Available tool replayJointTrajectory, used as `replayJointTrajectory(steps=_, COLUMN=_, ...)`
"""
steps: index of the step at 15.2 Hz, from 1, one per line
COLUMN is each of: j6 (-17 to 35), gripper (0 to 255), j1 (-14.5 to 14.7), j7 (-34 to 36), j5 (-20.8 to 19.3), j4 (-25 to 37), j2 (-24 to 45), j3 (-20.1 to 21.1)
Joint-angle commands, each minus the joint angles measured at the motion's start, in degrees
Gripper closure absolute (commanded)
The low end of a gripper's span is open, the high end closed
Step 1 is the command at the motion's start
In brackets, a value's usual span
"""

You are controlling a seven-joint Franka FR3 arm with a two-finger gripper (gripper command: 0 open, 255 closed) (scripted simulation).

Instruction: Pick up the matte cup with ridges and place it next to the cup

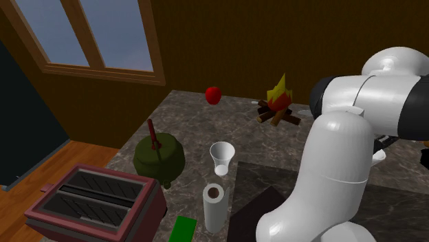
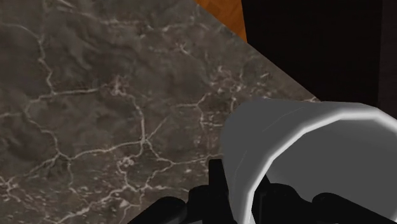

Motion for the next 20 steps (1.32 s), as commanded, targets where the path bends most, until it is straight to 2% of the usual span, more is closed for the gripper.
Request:
replayJointTrajectory(steps=1, j6=1.4, gripper=255, j1=-0.1, j7=-0.6, j5=0.6, j4=-1.2, j2=0.5, j3=0.3)
replayJointTrajectory(steps=6, j6=4.0, gripper=255, j1=-0.8, j7=-1.9, j5=2.3, j4=-2.8, j2=2.3, j3=1.4)
replayJointTrajectory(steps=13, j6=4.0, gripper=255, j1=-0.8, j7=-1.9, j5=2.3, j4=-2.8, j2=2.3, j3=1.4)
replayJointTrajectory(steps=14, j6=4.0, gripper=0, j1=-0.8, j7=-1.9, j5=2.3, j4=-2.8, j2=2.3, j3=1.4)
replayJointTrajectory(steps=19, j6=4.0, gripper=0, j1=-0.8, j7=-1.9, j5=2.3, j4=-2.8, j2=2.3, j3=1.4)
replayJointTrajectory(steps=20, j6=2.4, gripper=0, j1=-0.9, j7=-1.5, j5=1.6, j4=-1.4, j2=1.8, j3=1.0)
